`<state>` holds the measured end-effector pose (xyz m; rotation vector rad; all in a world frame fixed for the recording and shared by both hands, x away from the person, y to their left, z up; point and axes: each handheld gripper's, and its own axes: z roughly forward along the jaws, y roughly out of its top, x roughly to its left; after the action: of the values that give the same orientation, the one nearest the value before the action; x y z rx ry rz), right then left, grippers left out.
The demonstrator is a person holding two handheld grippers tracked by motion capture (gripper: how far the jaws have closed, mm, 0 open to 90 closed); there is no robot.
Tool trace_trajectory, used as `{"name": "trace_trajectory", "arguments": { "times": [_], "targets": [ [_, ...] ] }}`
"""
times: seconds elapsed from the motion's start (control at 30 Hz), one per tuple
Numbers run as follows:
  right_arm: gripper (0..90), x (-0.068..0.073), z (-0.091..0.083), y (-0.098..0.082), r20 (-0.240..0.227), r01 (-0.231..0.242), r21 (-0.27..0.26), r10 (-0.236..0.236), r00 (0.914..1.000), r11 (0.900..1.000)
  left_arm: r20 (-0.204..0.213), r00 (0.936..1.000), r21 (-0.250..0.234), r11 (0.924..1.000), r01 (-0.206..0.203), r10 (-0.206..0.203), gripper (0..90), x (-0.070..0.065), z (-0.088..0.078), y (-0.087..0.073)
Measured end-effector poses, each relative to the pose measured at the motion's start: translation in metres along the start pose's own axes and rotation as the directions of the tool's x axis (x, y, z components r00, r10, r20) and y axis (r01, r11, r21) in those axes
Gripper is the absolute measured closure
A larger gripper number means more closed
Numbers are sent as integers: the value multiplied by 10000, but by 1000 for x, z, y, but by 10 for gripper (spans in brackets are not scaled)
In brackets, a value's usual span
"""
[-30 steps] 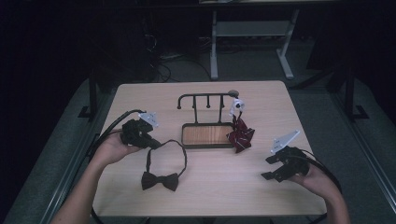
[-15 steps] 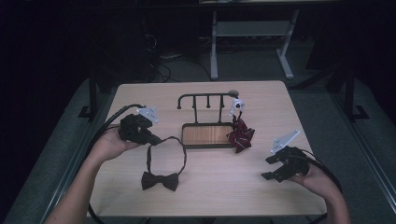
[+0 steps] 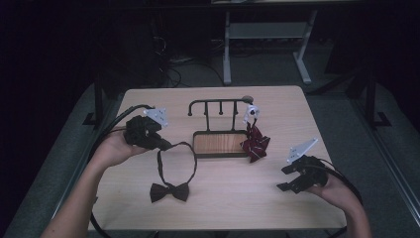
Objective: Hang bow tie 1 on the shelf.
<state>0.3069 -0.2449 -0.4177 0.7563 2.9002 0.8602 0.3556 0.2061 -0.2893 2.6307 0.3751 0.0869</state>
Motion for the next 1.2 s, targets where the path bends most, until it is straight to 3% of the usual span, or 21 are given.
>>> {"name": "trace_trajectory", "arguments": {
  "times": [0.6,1.2],
  "targets": [
    [332,-1,2,-1,-58,59,30,-59,10000,10000,-52,9998,52,9998,-168,168,891,4,-15,17],
    [327,-4,7,-1,-199,23,94,-22,9998,10000,-208,9998,-1,10000,-69,69,891,23,-24,36]
  ]
}}
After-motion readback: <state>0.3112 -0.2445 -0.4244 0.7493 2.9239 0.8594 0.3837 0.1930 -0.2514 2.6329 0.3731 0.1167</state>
